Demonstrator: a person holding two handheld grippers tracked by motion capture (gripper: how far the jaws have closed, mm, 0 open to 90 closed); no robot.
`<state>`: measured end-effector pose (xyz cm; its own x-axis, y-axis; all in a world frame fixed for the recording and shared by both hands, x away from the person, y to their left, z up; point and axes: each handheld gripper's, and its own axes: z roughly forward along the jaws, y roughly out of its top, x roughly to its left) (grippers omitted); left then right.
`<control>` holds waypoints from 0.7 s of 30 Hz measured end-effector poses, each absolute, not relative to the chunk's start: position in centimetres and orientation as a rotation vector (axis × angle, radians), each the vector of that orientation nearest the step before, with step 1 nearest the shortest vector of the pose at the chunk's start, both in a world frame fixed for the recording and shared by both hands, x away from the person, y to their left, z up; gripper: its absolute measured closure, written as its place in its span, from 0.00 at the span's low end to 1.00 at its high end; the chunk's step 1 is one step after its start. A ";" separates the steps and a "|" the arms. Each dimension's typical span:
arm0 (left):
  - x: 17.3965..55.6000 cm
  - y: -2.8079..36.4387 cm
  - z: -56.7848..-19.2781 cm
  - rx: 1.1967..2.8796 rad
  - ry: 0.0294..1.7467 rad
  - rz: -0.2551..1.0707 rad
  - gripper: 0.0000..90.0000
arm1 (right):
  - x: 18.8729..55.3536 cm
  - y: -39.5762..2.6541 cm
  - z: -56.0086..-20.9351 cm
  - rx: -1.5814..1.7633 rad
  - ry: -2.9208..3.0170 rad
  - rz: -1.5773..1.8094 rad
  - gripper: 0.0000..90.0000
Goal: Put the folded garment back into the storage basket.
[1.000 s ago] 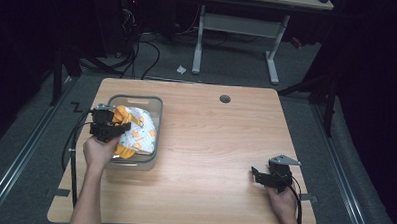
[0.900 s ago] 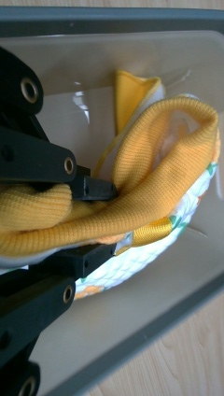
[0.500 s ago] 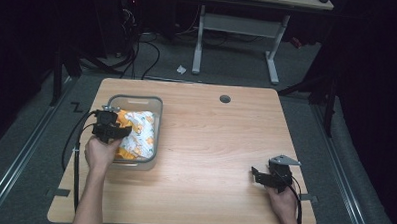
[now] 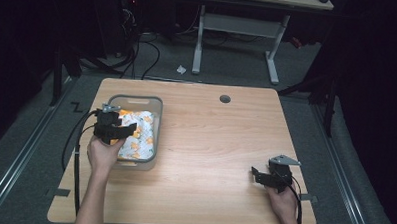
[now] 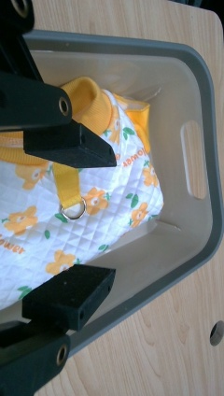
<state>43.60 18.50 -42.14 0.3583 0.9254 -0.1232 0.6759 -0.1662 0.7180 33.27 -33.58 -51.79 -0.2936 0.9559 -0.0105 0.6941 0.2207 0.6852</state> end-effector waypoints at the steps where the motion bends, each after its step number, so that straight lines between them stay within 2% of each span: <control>1: 43.5 18.4 -42.1 1.918 1.389 0.451 0.44 | 33.3 -33.6 -51.8 1.521 2.068 0.811 0.26; 21: 41.0 15.6 -40.4 1.912 1.273 0.440 0.42 | 33.3 -33.6 -51.8 1.521 2.068 0.811 0.26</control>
